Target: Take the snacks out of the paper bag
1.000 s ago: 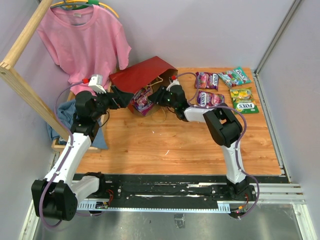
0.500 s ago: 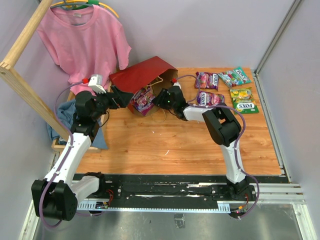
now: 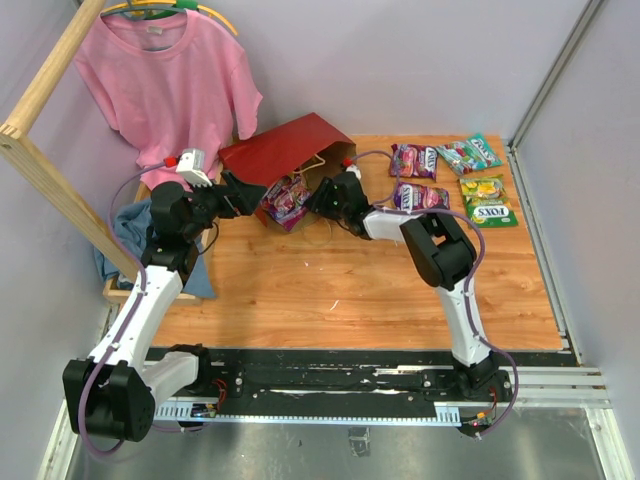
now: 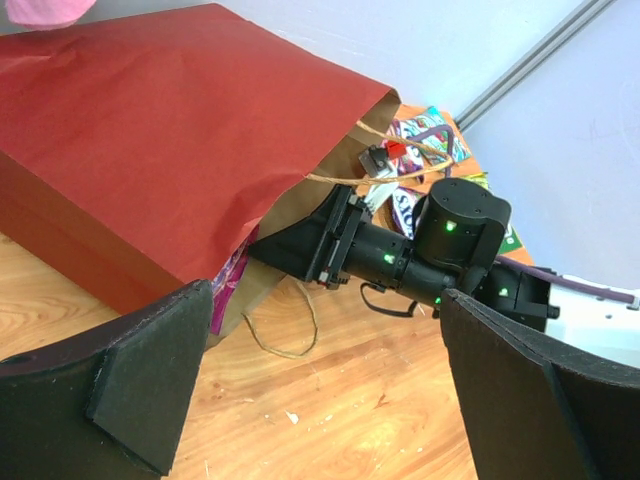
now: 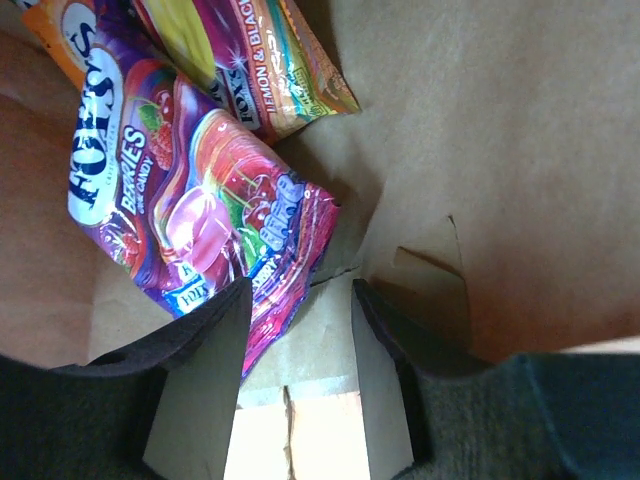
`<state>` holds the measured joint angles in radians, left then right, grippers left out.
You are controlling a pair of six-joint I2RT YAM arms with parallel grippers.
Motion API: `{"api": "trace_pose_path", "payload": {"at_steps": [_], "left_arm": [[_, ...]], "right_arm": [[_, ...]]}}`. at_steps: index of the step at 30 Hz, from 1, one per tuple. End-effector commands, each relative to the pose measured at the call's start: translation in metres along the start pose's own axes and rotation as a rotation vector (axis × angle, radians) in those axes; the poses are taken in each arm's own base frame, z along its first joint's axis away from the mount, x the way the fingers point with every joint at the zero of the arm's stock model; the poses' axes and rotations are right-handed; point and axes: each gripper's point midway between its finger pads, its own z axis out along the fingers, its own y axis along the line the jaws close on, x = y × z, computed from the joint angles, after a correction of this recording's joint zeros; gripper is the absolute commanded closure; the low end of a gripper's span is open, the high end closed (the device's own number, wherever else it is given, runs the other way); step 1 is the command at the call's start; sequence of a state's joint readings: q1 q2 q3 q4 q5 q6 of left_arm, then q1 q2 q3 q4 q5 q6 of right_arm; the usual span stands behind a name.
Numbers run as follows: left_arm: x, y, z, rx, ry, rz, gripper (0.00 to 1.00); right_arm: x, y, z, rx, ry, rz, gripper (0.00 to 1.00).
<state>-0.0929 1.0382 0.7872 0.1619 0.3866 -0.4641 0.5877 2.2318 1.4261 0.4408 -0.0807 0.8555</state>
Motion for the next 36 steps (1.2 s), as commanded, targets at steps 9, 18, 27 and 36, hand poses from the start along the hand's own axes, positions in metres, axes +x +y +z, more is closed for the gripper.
{"api": "trace_pose_path", "payload": {"at_steps": [9,18,27,36], "left_arm": [[-0.004,0.003,0.001,-0.005,-0.011,0.020,0.00],[-0.003,0.004,0.002,-0.008,-0.009,0.020,0.00],[-0.003,0.005,0.002,-0.012,-0.008,0.022,0.00],[-0.001,0.006,0.003,-0.014,-0.004,0.020,0.00]], "right_arm": [[-0.003,-0.023,0.023,0.065,-0.029,0.035,0.55],[-0.011,-0.016,0.036,0.039,-0.079,0.081,0.62],[-0.023,0.002,0.025,-0.024,-0.130,0.082,0.95],[-0.039,0.036,-0.014,-0.150,-0.164,0.068,0.99]]}}
